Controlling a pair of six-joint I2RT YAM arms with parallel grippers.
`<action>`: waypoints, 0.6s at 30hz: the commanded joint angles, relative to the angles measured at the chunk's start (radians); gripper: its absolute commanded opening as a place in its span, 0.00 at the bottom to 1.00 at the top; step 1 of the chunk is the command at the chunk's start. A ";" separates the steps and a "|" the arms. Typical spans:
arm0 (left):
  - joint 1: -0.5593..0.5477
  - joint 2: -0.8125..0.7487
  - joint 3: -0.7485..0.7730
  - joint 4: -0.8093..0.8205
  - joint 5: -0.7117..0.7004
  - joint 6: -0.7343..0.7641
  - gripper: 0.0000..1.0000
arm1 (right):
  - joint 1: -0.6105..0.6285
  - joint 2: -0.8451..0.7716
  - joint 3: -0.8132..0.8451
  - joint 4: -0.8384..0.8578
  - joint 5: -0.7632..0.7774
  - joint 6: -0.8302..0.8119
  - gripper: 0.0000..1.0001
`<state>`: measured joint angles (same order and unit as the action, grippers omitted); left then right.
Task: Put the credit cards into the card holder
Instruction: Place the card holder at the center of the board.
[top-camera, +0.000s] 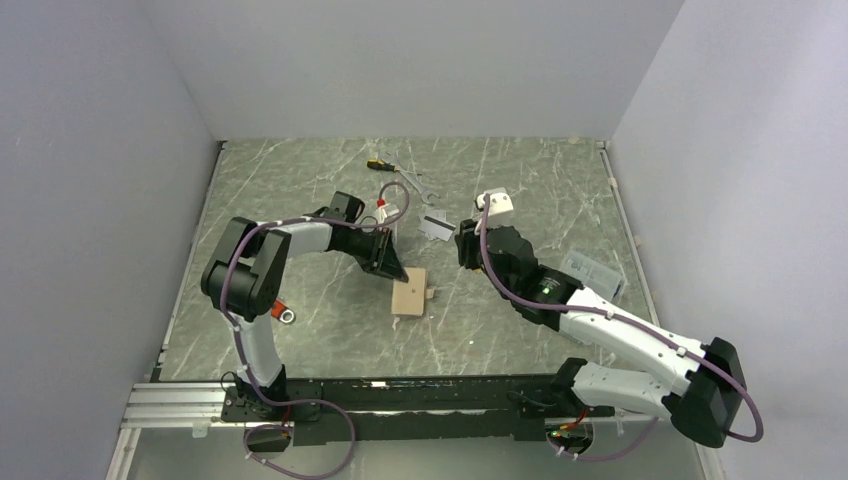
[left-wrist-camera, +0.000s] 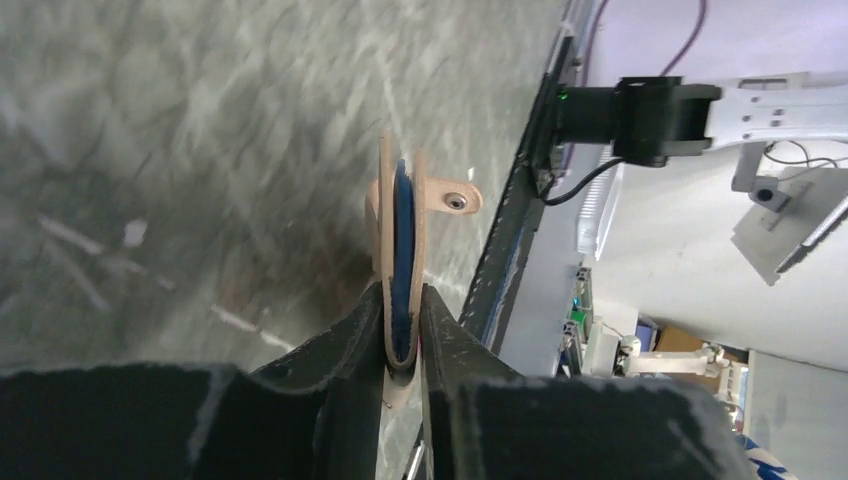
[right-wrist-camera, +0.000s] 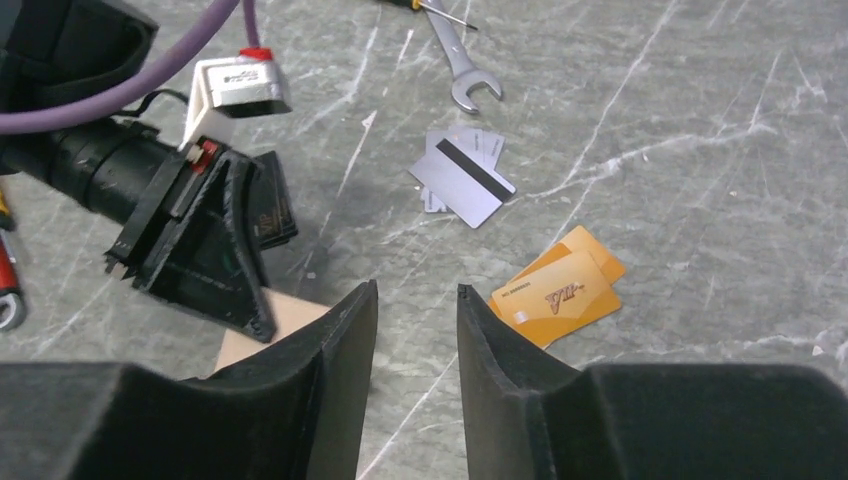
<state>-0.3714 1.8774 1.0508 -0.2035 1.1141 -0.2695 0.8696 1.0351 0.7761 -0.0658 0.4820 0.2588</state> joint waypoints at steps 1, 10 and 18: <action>0.013 -0.013 -0.034 -0.095 -0.074 0.163 0.32 | -0.055 0.054 0.058 -0.023 -0.109 0.054 0.41; 0.045 -0.080 -0.053 -0.180 -0.085 0.256 0.90 | -0.139 0.148 0.137 -0.040 -0.229 0.072 0.69; 0.075 -0.279 0.004 -0.341 -0.058 0.416 0.99 | -0.240 0.278 0.258 -0.076 -0.363 0.120 1.00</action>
<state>-0.3180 1.7172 0.9985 -0.4408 1.0225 0.0292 0.6727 1.2617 0.9421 -0.1341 0.2054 0.3351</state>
